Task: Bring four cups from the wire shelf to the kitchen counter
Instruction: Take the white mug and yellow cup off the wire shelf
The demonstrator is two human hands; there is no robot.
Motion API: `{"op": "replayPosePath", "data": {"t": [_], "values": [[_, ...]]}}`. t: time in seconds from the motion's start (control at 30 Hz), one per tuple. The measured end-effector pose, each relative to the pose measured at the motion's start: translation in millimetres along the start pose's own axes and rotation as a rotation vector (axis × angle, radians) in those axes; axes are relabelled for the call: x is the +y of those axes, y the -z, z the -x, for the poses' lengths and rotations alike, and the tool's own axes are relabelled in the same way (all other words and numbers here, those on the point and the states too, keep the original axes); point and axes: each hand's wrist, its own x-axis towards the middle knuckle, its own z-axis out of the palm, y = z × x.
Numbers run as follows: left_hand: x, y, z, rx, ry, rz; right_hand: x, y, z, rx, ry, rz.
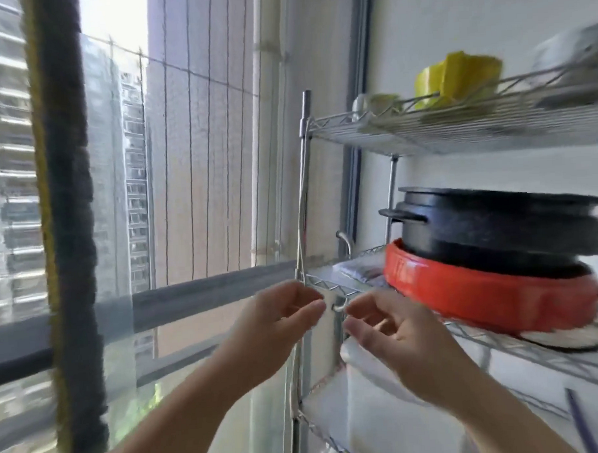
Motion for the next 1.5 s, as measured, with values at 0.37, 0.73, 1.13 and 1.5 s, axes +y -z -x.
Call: {"op": "replayPosePath", "data": {"t": [0.37, 0.73, 1.13, 1.5], "values": [[96, 11, -162, 0.01, -0.276, -0.196, -55, 110, -114, 0.376, 0.102, 0.353], [147, 12, -290, 0.2, -0.137, -0.435, -92, 176, -186, 0.742, -0.106, 0.887], [162, 9, -329, -0.158, 0.445, -0.059, -113, 183, -232, 0.404, -0.647, 0.226], [164, 12, -333, -0.242, 0.517, 0.371, -107, 188, -232, 0.425, -0.705, -0.227]]}}
